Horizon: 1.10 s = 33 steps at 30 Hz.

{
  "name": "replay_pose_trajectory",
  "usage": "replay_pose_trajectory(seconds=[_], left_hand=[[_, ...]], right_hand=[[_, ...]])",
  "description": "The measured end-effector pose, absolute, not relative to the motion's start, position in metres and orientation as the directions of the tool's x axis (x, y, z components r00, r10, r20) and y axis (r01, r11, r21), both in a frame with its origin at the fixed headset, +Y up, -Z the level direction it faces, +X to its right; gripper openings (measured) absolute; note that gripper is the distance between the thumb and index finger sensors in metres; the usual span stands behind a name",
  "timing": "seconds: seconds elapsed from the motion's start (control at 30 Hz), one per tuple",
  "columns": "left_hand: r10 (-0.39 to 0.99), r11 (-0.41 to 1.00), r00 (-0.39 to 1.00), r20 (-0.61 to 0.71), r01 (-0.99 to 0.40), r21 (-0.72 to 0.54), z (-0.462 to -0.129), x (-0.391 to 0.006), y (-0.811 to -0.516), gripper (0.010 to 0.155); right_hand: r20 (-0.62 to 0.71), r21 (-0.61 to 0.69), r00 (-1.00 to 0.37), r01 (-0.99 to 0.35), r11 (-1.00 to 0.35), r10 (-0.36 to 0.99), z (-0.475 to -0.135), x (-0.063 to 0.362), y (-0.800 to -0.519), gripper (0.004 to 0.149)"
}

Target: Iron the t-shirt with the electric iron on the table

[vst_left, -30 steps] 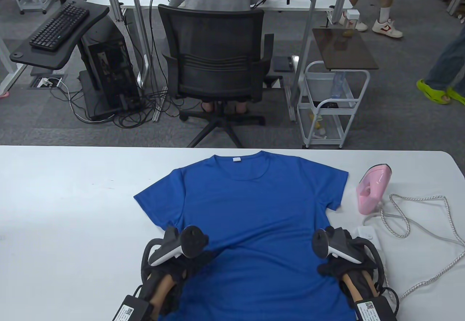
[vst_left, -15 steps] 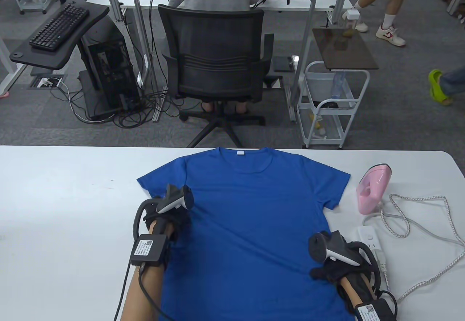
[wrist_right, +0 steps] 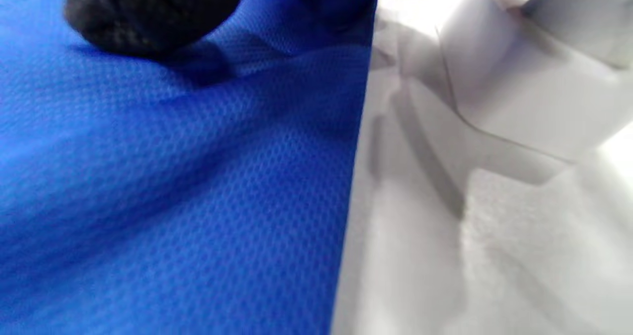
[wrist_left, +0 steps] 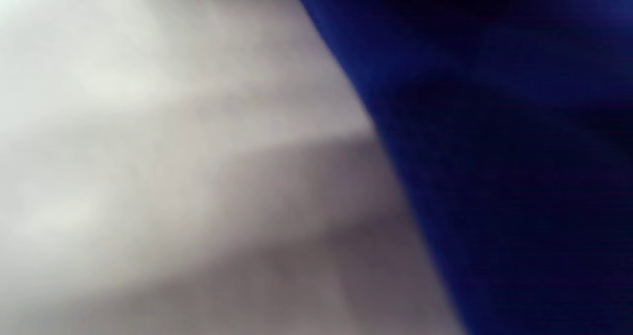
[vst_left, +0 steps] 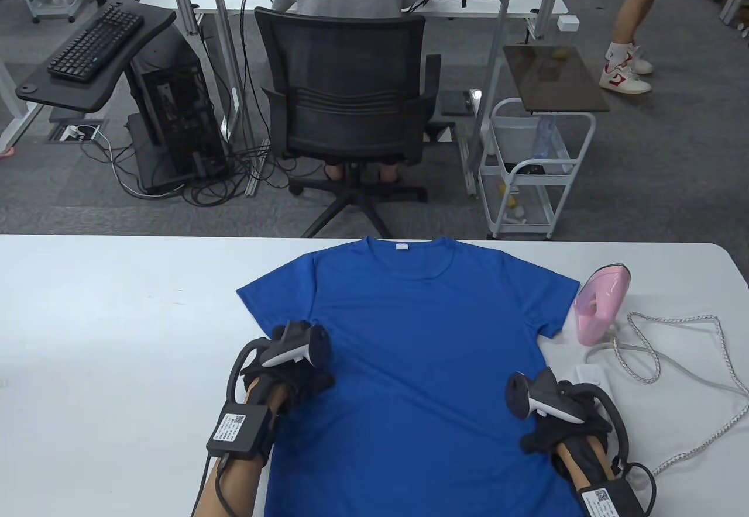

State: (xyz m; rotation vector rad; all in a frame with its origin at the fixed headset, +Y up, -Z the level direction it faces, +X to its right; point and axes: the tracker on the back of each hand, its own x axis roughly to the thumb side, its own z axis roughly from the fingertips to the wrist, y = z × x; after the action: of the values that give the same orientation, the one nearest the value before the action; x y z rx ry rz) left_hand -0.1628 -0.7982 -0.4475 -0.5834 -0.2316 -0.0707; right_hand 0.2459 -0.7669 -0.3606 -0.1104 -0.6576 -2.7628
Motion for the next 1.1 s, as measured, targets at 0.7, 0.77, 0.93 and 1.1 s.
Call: replay_pose_trajectory(seconds=[0.7,0.77,0.93,1.1], left_hand=[[-0.062,0.879,0.968,0.242,0.168,-0.446,-0.402,-0.188,-0.788,0.081],[-0.066,0.879,0.966,0.25,0.175,-0.443,-0.395,-0.194,-0.787,0.082],[-0.062,0.856,0.958,0.281,0.195,-0.479,-0.378,-0.214,-0.791,0.083],[0.041,0.859,0.965,0.26,0.099,-0.502,-0.374,-0.228,-0.801,0.079]], right_hand=[[0.155,0.334,-0.977,0.193,-0.923,-0.149,-0.352,0.225,-0.756,0.089],[0.06,0.246,-0.996,0.08,-0.966,-0.067,-0.354,0.238,-0.738,0.084],[-0.264,-0.049,-0.953,-0.142,-0.989,0.15,-0.365,0.284,-0.698,0.059],[-0.578,-0.135,-0.796,-0.127,-0.983,0.182,-0.382,0.325,-0.694,0.067]])
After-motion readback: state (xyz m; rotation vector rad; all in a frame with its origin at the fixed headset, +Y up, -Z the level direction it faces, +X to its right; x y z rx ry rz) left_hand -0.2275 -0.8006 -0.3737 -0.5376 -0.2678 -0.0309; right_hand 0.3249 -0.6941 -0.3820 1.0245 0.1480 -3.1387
